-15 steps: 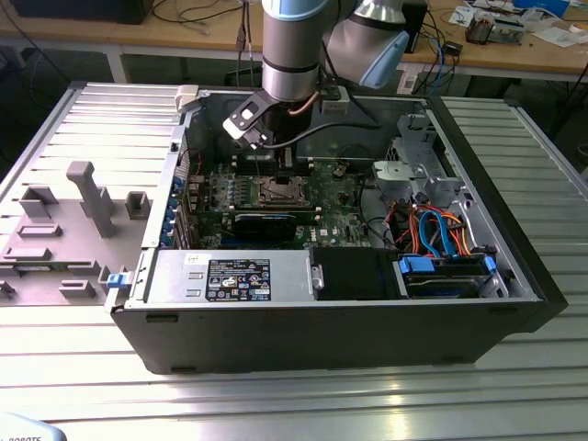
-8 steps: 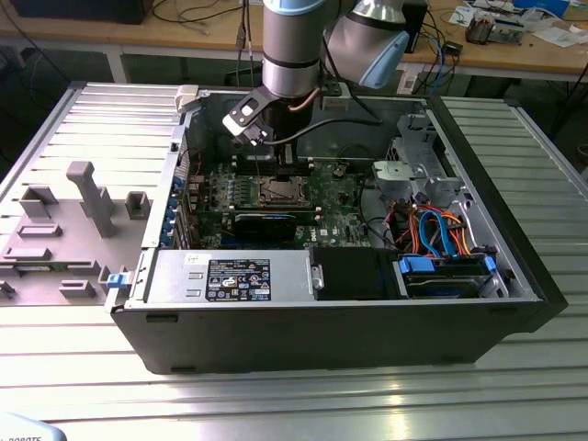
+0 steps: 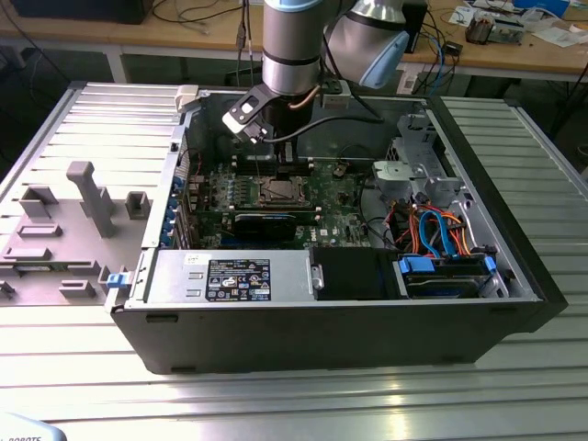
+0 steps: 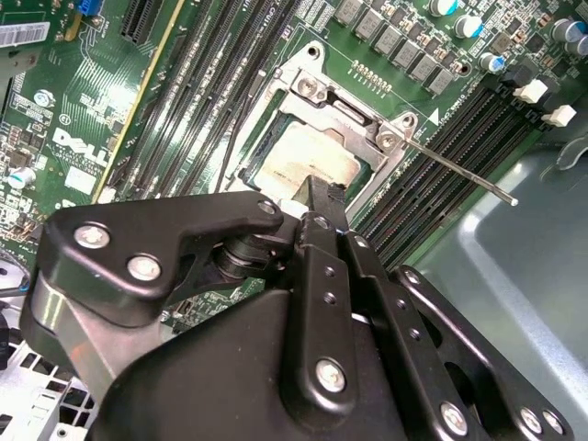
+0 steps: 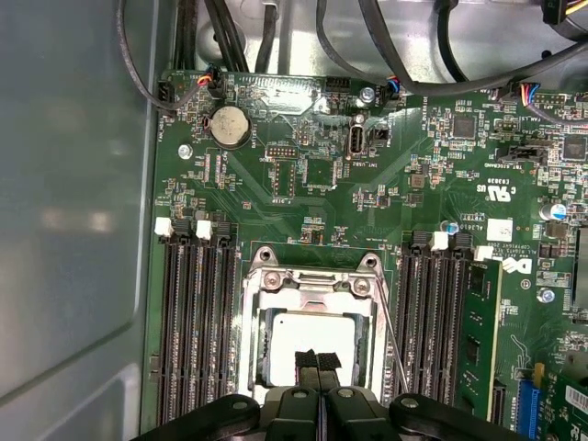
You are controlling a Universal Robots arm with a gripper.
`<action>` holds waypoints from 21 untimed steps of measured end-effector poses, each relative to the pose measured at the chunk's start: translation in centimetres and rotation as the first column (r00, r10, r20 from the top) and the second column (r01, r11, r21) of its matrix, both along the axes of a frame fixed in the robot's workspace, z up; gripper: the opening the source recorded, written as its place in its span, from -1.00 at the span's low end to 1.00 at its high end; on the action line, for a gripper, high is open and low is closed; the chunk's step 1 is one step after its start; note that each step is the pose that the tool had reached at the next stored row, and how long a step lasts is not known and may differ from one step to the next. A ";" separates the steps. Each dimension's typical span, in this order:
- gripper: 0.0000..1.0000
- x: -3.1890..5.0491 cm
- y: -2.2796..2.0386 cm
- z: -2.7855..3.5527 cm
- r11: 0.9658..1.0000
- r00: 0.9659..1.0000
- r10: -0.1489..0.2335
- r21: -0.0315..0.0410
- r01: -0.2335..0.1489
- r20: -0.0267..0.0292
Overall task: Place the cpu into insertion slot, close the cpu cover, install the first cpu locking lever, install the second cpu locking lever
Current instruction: 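Install the first cpu locking lever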
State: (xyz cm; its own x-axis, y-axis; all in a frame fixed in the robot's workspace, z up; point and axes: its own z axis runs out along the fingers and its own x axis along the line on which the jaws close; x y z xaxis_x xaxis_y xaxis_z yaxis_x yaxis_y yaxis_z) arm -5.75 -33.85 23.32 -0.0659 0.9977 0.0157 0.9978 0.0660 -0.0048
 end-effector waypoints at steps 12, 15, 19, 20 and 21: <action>-0.79 0.00 0.00 0.00 1.000 1.000 0.000 0.001 0.000 0.000; -0.79 0.01 0.00 0.05 1.000 1.000 0.000 -0.001 0.000 0.000; -0.79 0.00 0.00 0.32 1.000 1.000 0.000 -0.001 0.000 0.000; -0.79 0.00 0.00 0.42 1.000 1.000 0.000 -0.001 0.000 0.000; -0.79 0.00 0.00 0.55 1.000 1.000 0.000 -0.001 0.000 0.000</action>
State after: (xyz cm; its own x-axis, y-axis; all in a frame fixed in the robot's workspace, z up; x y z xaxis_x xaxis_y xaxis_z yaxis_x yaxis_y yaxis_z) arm -5.75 -33.85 23.87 -0.0659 0.9977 0.0143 0.9978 0.0660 -0.0049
